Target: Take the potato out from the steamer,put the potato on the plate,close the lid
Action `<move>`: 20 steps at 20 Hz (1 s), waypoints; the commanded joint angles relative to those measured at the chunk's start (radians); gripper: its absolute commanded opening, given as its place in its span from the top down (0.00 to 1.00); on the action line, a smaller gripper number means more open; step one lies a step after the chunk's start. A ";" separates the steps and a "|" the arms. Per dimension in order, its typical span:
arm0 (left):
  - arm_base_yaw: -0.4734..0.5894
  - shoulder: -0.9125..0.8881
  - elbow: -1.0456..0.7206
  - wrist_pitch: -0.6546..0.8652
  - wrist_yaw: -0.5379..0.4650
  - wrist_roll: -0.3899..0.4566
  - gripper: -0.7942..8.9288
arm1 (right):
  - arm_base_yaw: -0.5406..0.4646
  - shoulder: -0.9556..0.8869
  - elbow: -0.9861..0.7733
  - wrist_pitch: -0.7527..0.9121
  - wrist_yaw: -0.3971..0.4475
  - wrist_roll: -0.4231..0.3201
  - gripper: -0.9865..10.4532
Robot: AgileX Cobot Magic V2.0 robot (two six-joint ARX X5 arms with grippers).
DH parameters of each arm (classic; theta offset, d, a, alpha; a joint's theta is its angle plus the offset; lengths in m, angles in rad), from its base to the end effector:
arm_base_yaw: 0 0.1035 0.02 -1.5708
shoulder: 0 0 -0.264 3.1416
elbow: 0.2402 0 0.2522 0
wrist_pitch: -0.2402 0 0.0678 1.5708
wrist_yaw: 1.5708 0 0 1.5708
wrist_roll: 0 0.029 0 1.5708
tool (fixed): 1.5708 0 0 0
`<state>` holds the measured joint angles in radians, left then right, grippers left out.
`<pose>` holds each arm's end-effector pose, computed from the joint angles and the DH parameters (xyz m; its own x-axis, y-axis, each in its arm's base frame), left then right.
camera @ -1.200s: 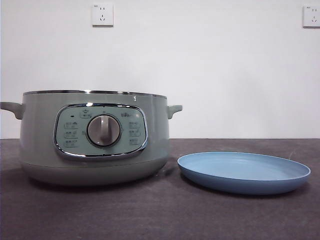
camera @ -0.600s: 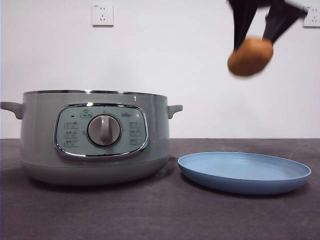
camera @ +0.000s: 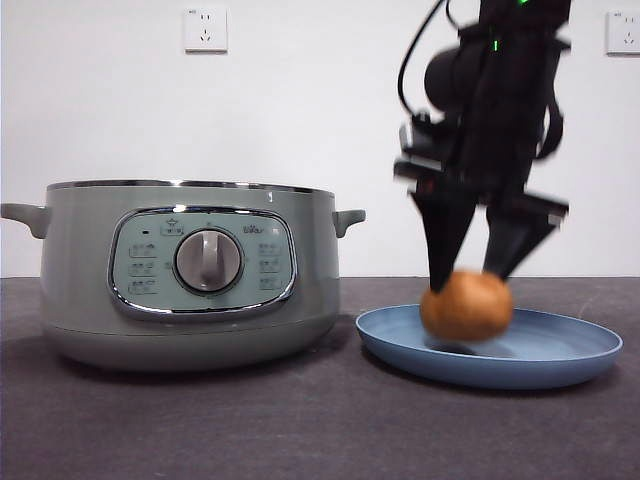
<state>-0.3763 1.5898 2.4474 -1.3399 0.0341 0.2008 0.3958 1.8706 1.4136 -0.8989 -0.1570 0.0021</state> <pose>0.2095 -0.0838 0.5471 0.8109 -0.3571 -0.4635 0.4735 0.8659 0.1612 0.3349 0.1448 0.2072 0.1341 0.2255 -0.9650 -0.4097 0.8993 0.1532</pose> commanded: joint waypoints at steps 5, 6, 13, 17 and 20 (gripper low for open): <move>-0.002 0.005 0.012 -0.050 -0.002 0.002 0.93 | 0.001 0.004 -0.121 0.072 0.001 0.016 0.60; -0.002 0.009 0.012 -0.050 -0.002 0.002 0.93 | -0.001 0.004 -0.121 0.067 0.001 0.016 0.44; -0.002 0.029 0.012 -0.050 -0.002 0.003 0.93 | -0.002 -0.074 -0.098 0.029 0.000 0.016 0.34; -0.002 0.046 0.011 -0.050 0.000 0.006 0.93 | -0.002 -0.276 -0.096 0.017 -0.001 0.035 0.34; -0.002 0.055 -0.063 -0.048 0.003 0.011 0.93 | -0.002 -0.458 -0.096 -0.010 0.002 0.035 0.34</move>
<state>-0.3763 1.6424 2.4031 -1.3403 0.0349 0.2016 0.3931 1.4380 1.3186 -0.9058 -0.1570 0.0280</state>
